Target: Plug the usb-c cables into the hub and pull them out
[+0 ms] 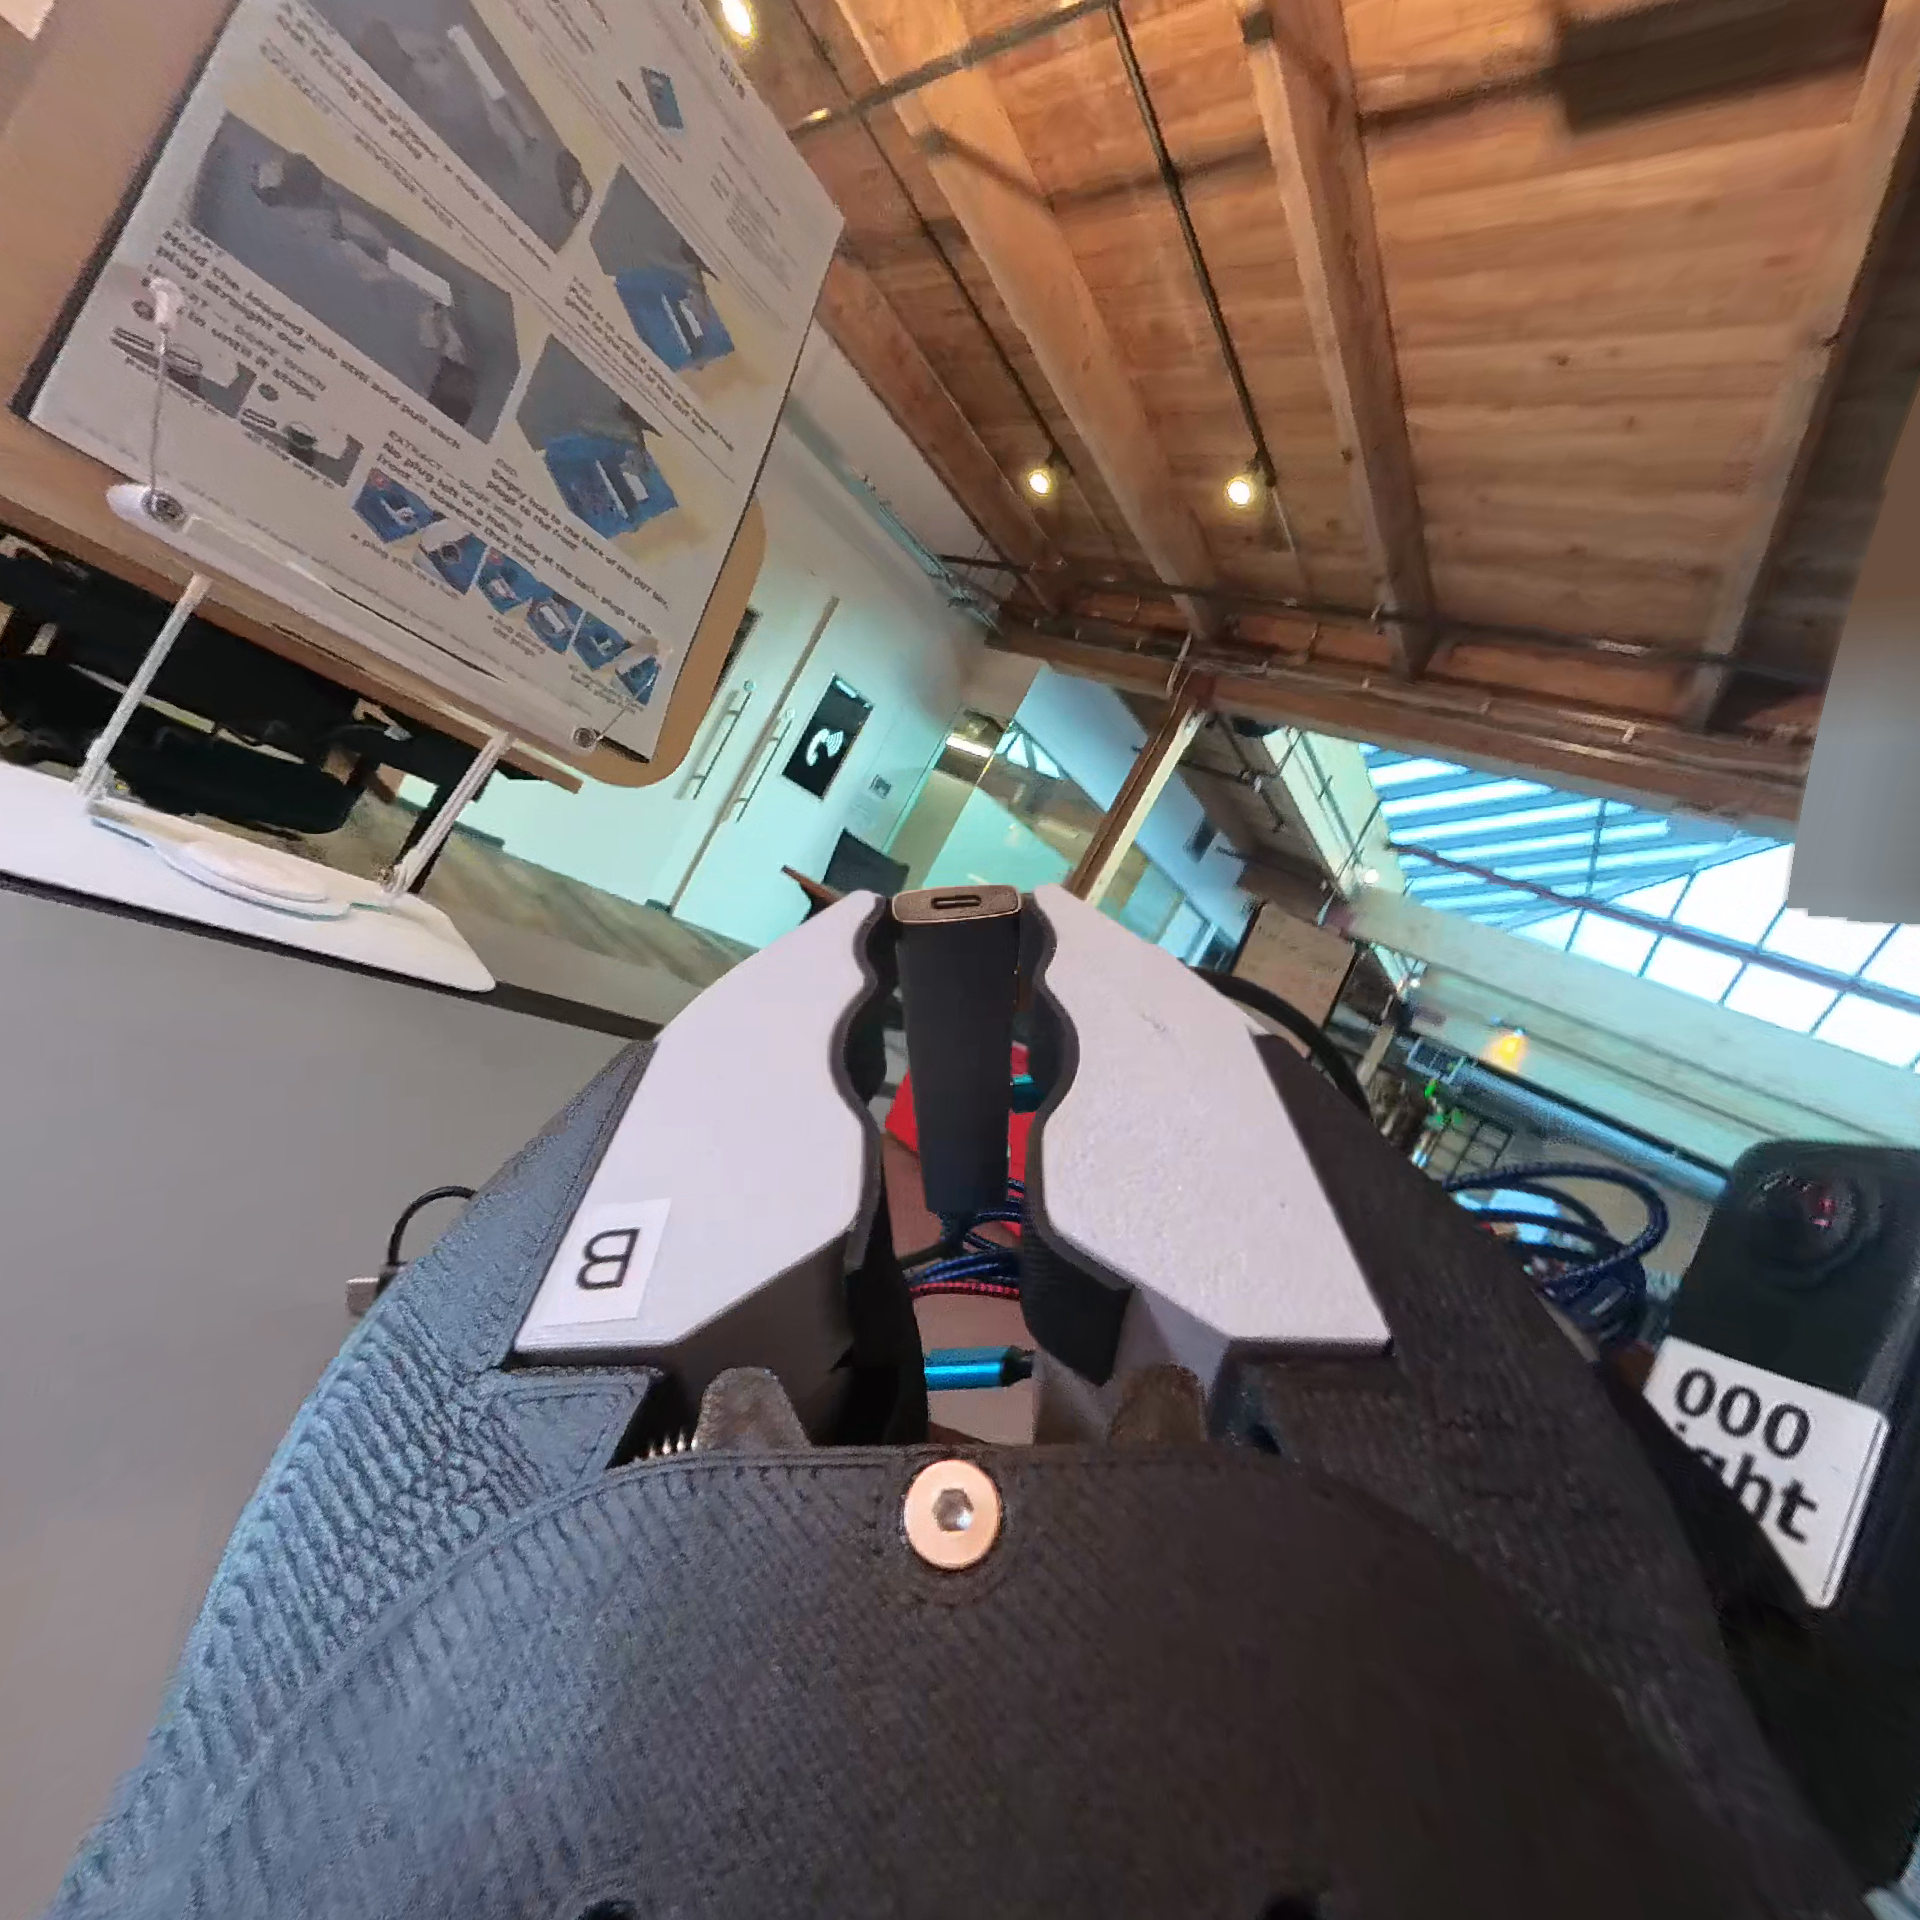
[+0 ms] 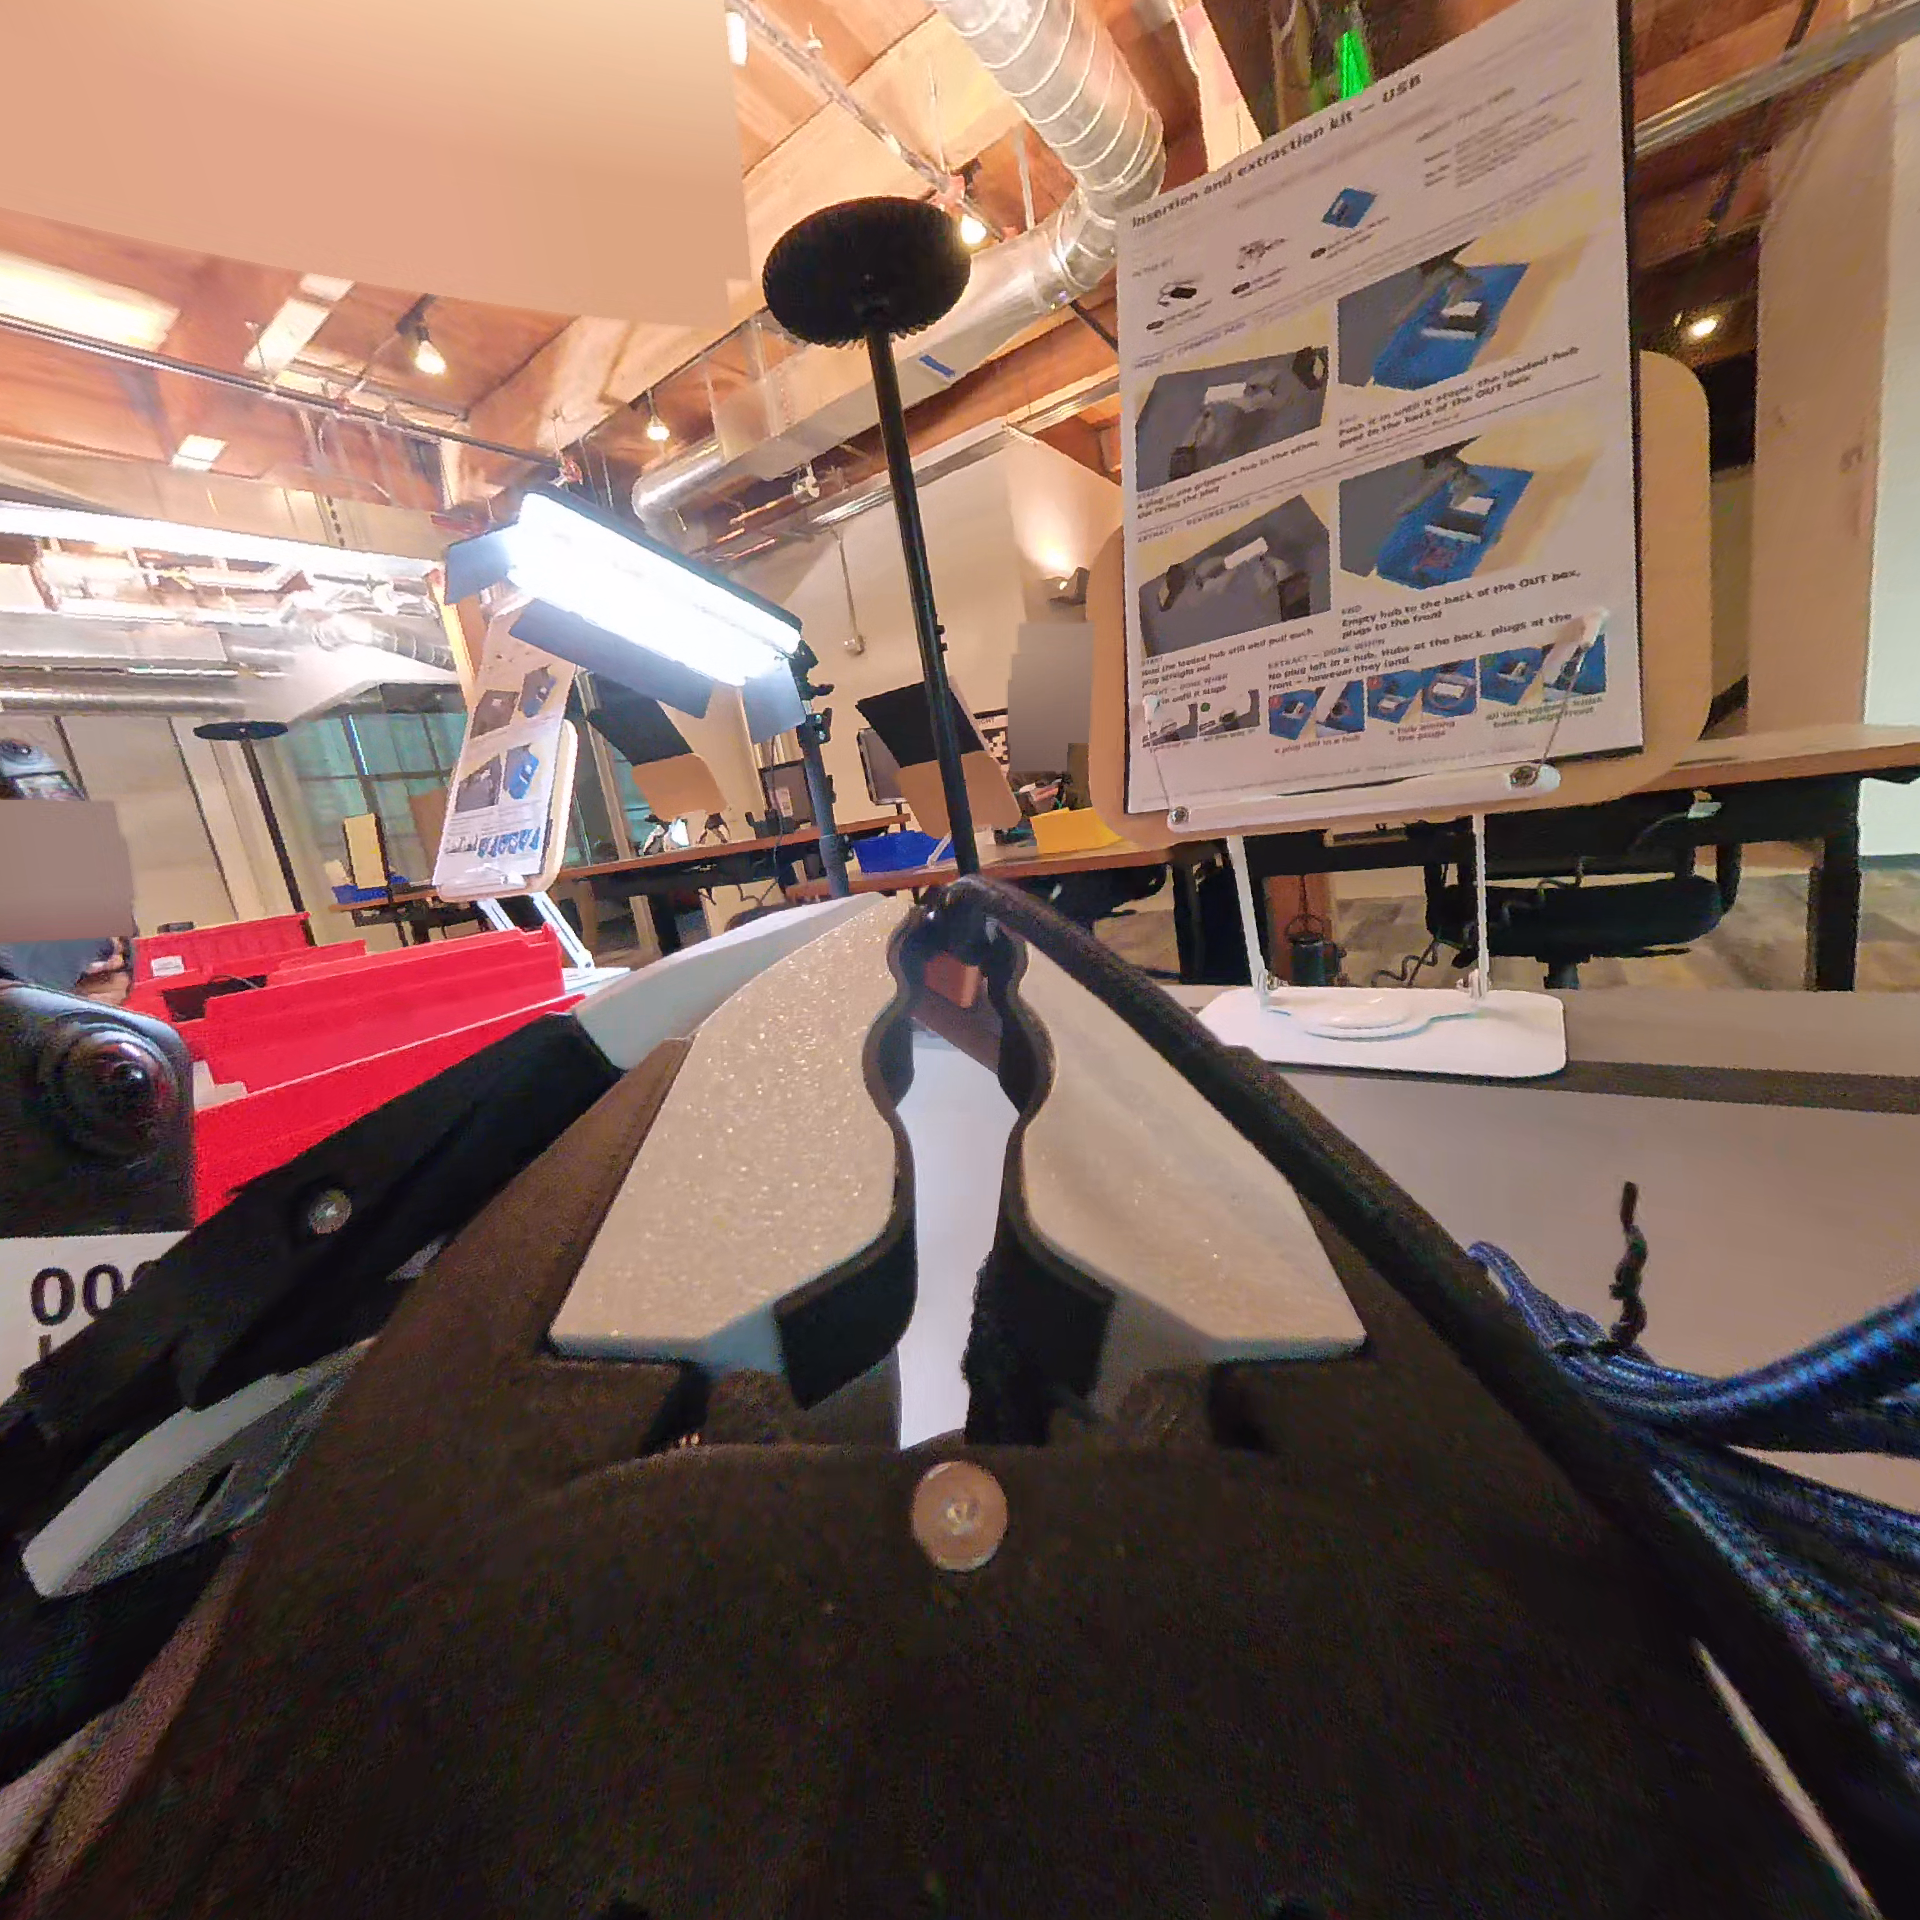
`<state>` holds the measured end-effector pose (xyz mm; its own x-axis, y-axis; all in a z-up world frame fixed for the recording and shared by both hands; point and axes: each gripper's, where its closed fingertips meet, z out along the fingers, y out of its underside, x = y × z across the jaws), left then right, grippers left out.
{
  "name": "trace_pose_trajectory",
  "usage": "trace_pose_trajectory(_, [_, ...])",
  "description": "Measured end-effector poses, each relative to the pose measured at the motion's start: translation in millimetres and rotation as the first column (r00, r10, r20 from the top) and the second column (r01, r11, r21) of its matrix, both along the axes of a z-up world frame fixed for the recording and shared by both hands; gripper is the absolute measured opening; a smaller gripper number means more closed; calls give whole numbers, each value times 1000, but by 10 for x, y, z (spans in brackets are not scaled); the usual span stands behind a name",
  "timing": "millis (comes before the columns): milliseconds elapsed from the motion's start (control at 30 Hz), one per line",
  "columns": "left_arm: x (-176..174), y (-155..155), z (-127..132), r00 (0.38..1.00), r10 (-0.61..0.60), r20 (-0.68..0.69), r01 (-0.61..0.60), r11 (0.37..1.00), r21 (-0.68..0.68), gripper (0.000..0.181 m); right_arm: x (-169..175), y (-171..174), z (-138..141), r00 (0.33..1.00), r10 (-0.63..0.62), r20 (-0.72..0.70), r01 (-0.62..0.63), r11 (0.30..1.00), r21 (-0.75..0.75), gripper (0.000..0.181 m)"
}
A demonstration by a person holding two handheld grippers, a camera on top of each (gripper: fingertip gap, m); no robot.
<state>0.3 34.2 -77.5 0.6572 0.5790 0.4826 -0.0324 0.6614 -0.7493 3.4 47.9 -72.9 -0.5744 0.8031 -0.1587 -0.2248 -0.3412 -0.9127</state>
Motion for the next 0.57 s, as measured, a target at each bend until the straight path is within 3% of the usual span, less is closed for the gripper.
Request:
trace_pose_trajectory(233, [-99, -6, -201, 998, 59, 33, -51, 978, -202, 23, -128, 4, -127, 985, 76, 158, -76, 997, -8, 10])
trace_pose_trajectory(333, [-120, 61, -257, 998, 44, 41, -34, 973, -226, 24, -159, 61, -128, 980, 72, 187, -70, 997, -18, 10])
trace_pose_trajectory(467, [-131, 100, -318, 998, 12, 66, 2, 978, -211, 23, -150, 87, -155, 991, -9, 136, -7, 993, 118, 11])
trace_pose_trajectory(567, [-151, 110, -375, 994, -6, 110, 27, 982, -188, 20, -130, 75, -198, 992, -129, -8, 123, 919, 375, 11])
